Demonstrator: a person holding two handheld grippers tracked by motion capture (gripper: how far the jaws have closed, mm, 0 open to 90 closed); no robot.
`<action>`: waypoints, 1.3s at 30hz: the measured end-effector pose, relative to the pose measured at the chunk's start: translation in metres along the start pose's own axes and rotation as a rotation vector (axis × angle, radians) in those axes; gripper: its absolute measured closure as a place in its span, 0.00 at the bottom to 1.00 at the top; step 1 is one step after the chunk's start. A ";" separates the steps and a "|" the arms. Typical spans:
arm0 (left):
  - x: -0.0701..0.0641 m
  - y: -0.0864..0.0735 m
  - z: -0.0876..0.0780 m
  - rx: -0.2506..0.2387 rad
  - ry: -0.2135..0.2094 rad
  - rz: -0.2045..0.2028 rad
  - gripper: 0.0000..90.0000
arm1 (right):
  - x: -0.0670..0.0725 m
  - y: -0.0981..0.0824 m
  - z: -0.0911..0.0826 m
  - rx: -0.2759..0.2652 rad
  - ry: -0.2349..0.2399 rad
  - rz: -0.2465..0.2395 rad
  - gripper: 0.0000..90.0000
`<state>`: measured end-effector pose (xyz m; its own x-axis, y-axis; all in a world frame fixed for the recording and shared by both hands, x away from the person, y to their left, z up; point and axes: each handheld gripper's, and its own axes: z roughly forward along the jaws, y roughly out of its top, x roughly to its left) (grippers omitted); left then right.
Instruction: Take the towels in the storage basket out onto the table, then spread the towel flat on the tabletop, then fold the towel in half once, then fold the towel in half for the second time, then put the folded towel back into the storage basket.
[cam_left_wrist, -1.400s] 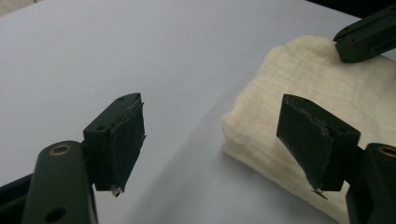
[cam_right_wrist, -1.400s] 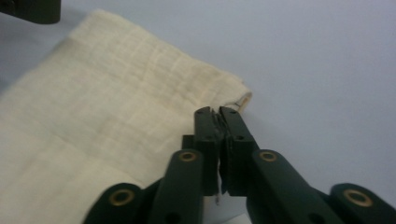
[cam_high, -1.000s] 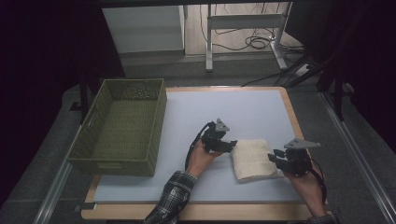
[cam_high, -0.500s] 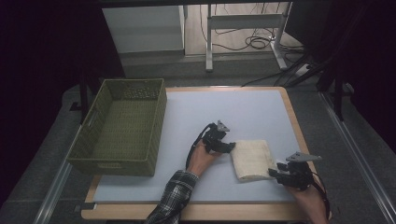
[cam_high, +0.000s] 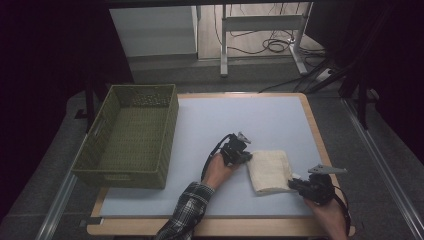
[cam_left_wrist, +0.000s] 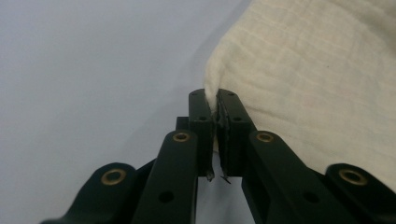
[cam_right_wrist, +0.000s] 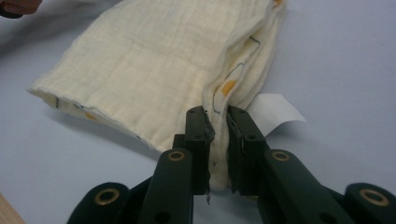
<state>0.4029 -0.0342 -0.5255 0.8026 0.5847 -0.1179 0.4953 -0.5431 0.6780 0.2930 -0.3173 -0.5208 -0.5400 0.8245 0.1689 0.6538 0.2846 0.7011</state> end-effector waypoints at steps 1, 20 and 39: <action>-0.002 0.001 0.000 -0.002 0.015 0.015 0.96 | 0.000 0.001 0.000 0.004 0.000 0.000 0.89; 0.003 0.010 -0.038 -0.081 0.057 0.074 0.96 | 0.022 0.025 -0.009 -0.051 0.082 -0.064 0.89; 0.020 0.006 -0.078 -0.097 0.119 0.061 0.95 | 0.045 0.052 0.002 -0.087 0.112 -0.135 0.88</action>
<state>0.3961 0.0218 -0.4673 0.7824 0.6227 0.0081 0.4077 -0.5221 0.7492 0.3039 -0.2645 -0.4776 -0.6786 0.7208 0.1415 0.5256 0.3419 0.7790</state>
